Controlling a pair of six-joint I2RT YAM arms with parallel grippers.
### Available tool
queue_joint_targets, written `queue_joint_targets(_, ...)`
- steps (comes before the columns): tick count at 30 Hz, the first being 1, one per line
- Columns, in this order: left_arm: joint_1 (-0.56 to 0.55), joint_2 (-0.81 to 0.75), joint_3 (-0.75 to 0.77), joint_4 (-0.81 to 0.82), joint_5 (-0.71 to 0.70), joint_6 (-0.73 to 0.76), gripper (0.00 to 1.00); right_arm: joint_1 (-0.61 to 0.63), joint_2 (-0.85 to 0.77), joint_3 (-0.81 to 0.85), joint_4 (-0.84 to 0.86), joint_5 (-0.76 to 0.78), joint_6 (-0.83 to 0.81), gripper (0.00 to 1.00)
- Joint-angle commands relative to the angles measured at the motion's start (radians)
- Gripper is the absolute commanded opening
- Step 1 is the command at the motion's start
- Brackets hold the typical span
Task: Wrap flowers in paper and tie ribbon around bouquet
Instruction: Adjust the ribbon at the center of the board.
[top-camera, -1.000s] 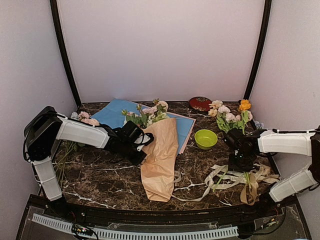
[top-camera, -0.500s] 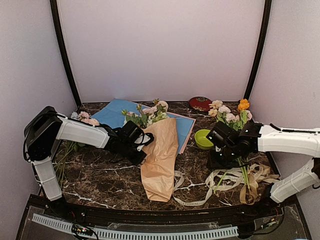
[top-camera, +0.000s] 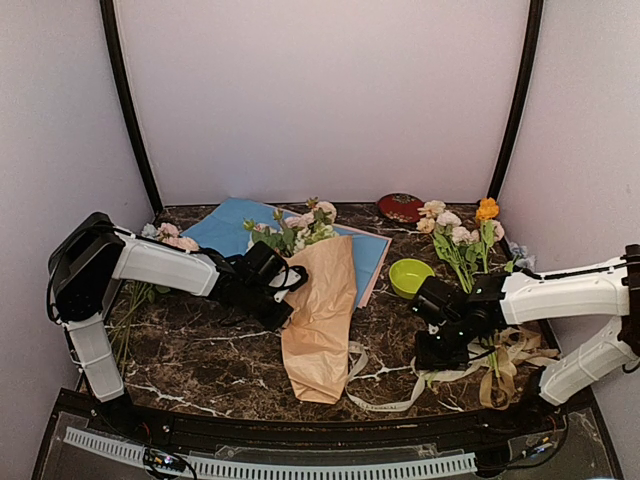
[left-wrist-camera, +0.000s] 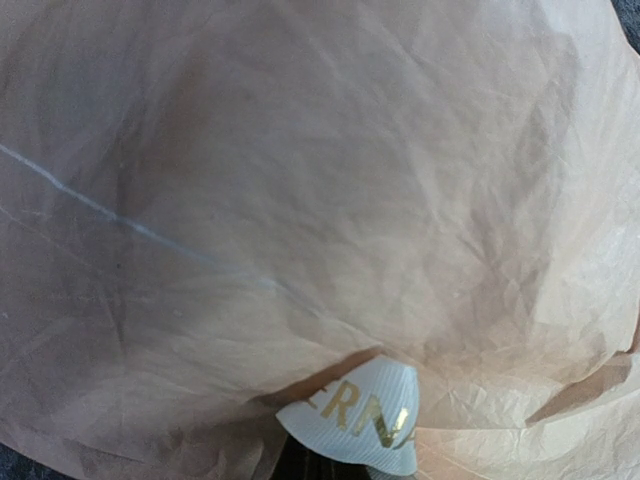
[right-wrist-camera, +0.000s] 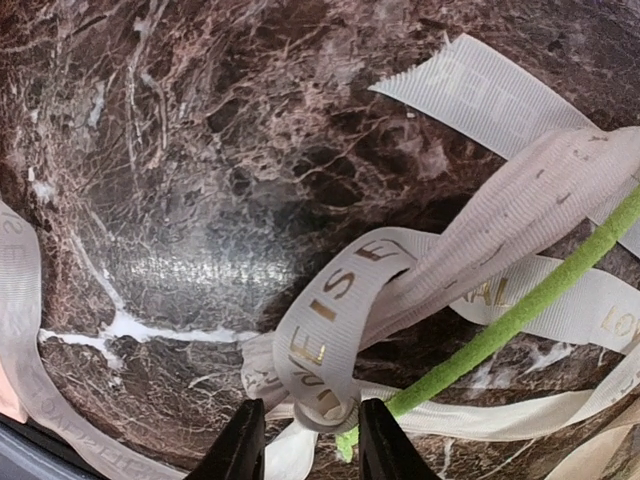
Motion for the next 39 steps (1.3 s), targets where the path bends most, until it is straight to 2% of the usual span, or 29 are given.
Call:
queue_joint_targets(1,0.010,0.069,-0.033,-0.129,-0.033,0.014,0.00,0.009,0.032,-0.002,0.013,0.014,-0.004,0.27)
queue_joint_targets(5,0.010,0.070,-0.033,-0.131,-0.033,0.016,0.00,0.009,0.024,-0.011,0.034,0.008,-0.008,0.20)
queue_joint_targets(8,0.010,0.069,-0.030,-0.132,-0.031,0.016,0.00,0.009,0.029,-0.011,0.008,0.023,-0.004,0.25)
queue_joint_targets(15,0.010,0.069,-0.031,-0.132,-0.030,0.017,0.00,0.009,0.055,-0.012,-0.006,0.038,-0.018,0.27)
queue_joint_targets(20,0.010,0.069,-0.031,-0.132,-0.029,0.017,0.00,0.009,0.071,0.012,-0.014,0.037,-0.049,0.01)
queue_joint_targets(25,0.011,0.070,-0.031,-0.132,-0.030,0.020,0.00,0.010,0.005,0.203,-0.205,0.122,-0.116,0.00)
queue_joint_targets(28,0.010,0.072,-0.028,-0.132,-0.029,0.020,0.00,0.027,-0.052,0.351,-0.244,0.127,-0.200,0.00)
queue_joint_targets(32,0.010,0.075,-0.028,-0.132,-0.028,0.020,0.00,0.077,-0.066,0.515,-0.185,0.086,-0.324,0.00)
queue_joint_targets(39,0.010,0.076,-0.028,-0.132,-0.025,0.020,0.00,0.209,0.009,0.728,-0.048,-0.001,-0.517,0.00)
